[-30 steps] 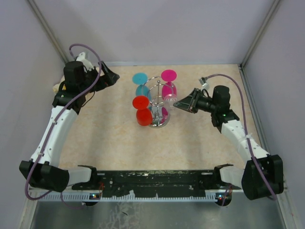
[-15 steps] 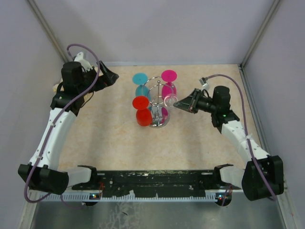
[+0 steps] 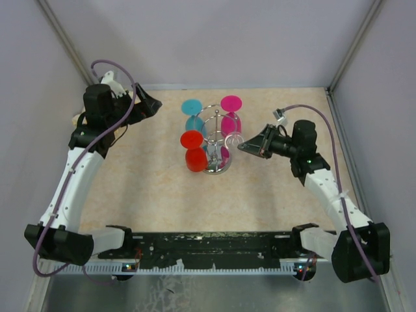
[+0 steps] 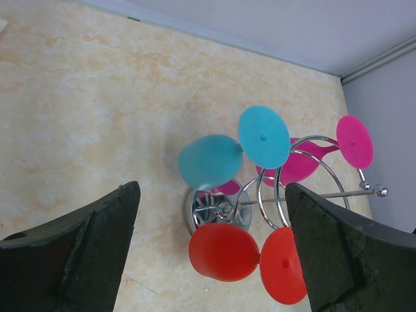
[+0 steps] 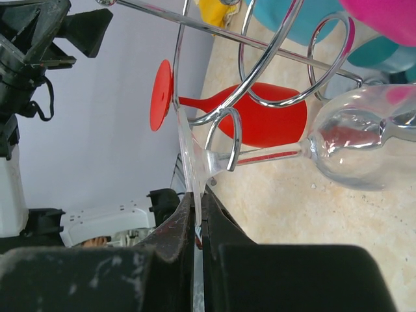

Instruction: Take the wine glass off the wine glass rack

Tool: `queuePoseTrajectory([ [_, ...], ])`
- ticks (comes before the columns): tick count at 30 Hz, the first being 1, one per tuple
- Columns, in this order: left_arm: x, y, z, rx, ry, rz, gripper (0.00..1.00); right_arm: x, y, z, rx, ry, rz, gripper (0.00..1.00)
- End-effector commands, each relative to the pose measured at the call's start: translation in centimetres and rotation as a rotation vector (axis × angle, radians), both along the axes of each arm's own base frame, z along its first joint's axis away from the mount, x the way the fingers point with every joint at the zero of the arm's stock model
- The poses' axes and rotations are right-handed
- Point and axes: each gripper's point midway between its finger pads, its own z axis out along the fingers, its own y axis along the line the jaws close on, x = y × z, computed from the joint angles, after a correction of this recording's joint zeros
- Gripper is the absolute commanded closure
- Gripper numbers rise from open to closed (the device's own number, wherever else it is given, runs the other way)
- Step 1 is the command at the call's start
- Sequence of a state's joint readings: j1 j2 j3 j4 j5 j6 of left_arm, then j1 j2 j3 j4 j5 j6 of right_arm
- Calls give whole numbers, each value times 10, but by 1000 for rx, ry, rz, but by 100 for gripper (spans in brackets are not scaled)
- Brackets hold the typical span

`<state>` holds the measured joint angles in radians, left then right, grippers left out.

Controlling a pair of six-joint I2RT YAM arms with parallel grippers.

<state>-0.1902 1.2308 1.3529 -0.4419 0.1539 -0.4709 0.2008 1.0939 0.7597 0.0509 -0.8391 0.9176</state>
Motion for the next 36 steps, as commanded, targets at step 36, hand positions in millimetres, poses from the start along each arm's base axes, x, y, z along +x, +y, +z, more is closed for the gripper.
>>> queuePoseTrajectory([
  [36, -24, 4, 27, 10, -62, -10, 0, -24, -73, 41, -348, -168, -216, 100],
])
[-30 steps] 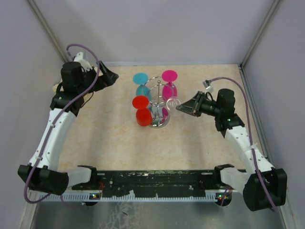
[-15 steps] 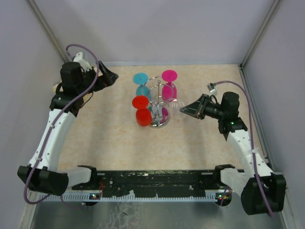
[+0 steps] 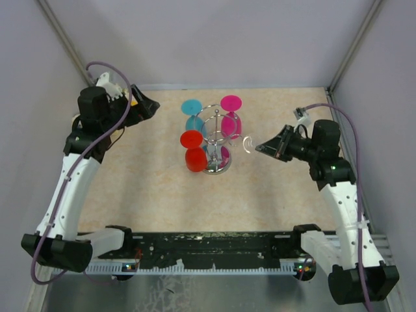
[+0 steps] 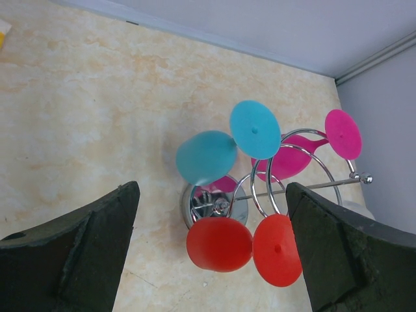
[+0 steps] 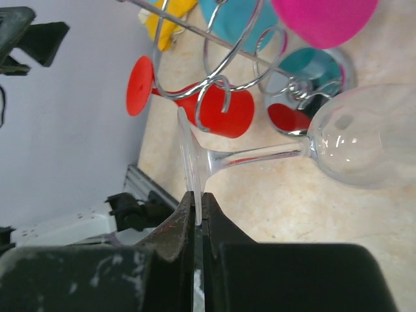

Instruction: Take the wine glass off the wine glass rack

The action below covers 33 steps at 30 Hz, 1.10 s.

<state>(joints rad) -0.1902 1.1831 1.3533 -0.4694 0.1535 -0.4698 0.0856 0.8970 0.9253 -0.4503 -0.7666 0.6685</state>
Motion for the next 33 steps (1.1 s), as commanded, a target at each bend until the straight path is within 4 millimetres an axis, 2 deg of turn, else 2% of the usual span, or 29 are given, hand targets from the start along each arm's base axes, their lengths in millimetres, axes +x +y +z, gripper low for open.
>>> queuePoseTrajectory([
  [1, -11, 2, 17, 15, -46, -8, 0, 6, -30, 13, -202, -105, -116, 100],
  [6, -15, 4, 21, 19, -55, -7, 0, 18, -63, 16, -394, -162, -239, 100],
  [10, -17, 0, 20, 5, -55, -24, 0, 36, -96, 6, -560, -150, -362, 100],
  [18, -27, 0, 20, -8, -59, -28, 0, 79, -144, -25, -827, -45, -525, 100],
  [20, -29, 1, 20, -6, -63, -24, 0, 84, -153, -24, -885, -38, -567, 100],
  [25, -32, 1, 15, -5, -51, -31, 0, 89, -150, -21, -857, -67, -587, 100],
  [28, -34, -6, 12, -7, -36, -72, 2, 91, -138, -22, -802, -81, -547, 100],
  [31, -36, -7, 16, 9, -34, -93, 5, 93, -124, -15, -729, -114, -514, 100],
  [33, -39, -4, 23, 25, -54, -80, 5, 96, -126, -13, -736, -122, -520, 100],
])
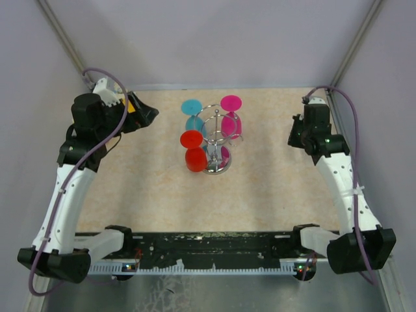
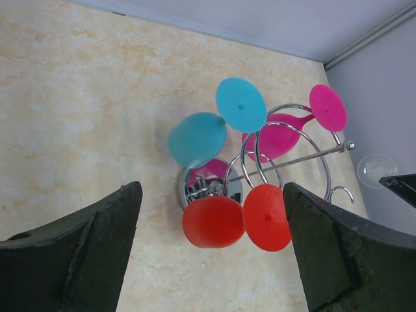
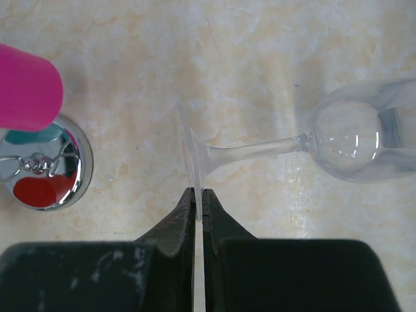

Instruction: Take the wine glass off the wine glass rack

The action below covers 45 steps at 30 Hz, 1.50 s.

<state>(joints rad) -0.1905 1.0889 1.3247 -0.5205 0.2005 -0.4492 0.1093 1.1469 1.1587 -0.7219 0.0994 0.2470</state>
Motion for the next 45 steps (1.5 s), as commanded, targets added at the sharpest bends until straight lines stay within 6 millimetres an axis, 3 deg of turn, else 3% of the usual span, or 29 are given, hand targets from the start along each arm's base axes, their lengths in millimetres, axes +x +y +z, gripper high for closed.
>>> queuePoseTrajectory([
  [1, -9, -1, 19, 29, -49, -22, 5, 19, 6, 44, 12, -171, 25, 100],
  [5, -11, 2, 24, 31, -71, -13, 3, 26, -12, 24, -120, -95, -34, 100],
  [10, -9, -5, 11, 12, -40, -40, 2, 43, -30, 6, -271, -54, -123, 100],
  [18, -16, -3, 11, 22, -56, -43, 0, 59, -63, 9, -597, 41, -269, 100],
  [22, -22, -3, 12, 30, -63, -57, 0, 63, -69, 1, -759, 98, -308, 100],
  [32, -34, 3, 18, 53, -94, -48, 0, 63, -82, -48, -931, 256, -354, 100],
  [45, -38, 1, 23, 40, -104, -61, 0, 56, -99, -97, -1009, 401, -386, 100],
])
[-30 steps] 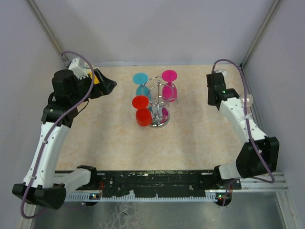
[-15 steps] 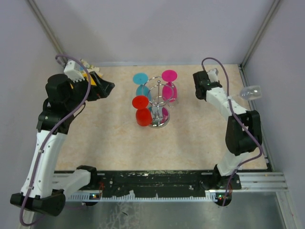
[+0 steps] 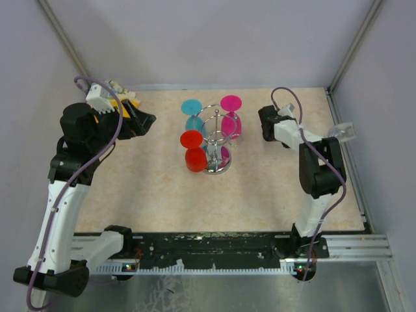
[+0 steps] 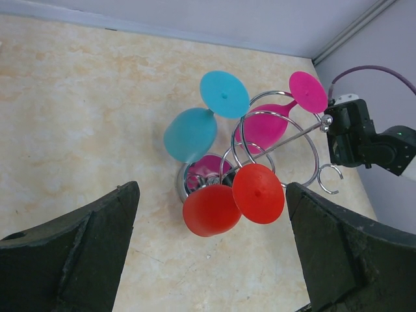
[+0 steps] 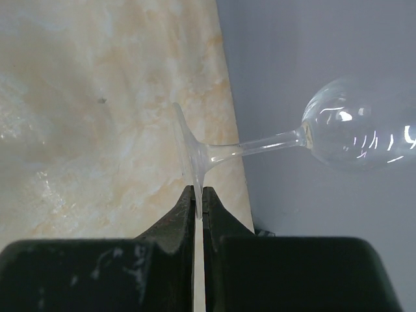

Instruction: Take the wine glass off the wine glass rack

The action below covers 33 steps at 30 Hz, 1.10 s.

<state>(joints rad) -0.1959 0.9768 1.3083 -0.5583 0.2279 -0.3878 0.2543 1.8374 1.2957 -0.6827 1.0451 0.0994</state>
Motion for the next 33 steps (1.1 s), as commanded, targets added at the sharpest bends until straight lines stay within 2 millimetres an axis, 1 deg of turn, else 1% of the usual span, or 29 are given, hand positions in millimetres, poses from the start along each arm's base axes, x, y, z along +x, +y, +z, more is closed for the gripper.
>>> queuePoseTrajectory([
  [1, -4, -1, 5, 3, -24, -12, 0, -1, -15, 0, -84, -4, -70, 100],
  [5, -4, -1, 7, 5, -28, -12, 0, -2, -20, -14, -97, 28, -89, 100],
  [10, -5, 1, 10, 9, -37, -4, 0, -7, -30, -9, -232, 35, -141, 100],
  [14, -7, 0, 11, 9, -42, -10, 0, -13, -35, -12, -293, 27, -187, 100],
  [16, -8, 0, 13, 11, -46, -16, 0, -14, -35, -21, -304, 46, -192, 100],
  [21, -10, 4, 20, 22, -67, -2, 0, -17, -36, -33, -341, 67, -218, 100],
  [26, -10, 5, 20, 31, -67, 3, 0, -19, -38, -41, -387, 75, -237, 100],
  [30, -10, 4, 20, 29, -68, -1, 0, -16, -40, -38, -461, 66, -230, 100],
  [33, -9, 4, 19, 30, -65, -2, 0, -18, -42, -44, -479, 104, -220, 100],
])
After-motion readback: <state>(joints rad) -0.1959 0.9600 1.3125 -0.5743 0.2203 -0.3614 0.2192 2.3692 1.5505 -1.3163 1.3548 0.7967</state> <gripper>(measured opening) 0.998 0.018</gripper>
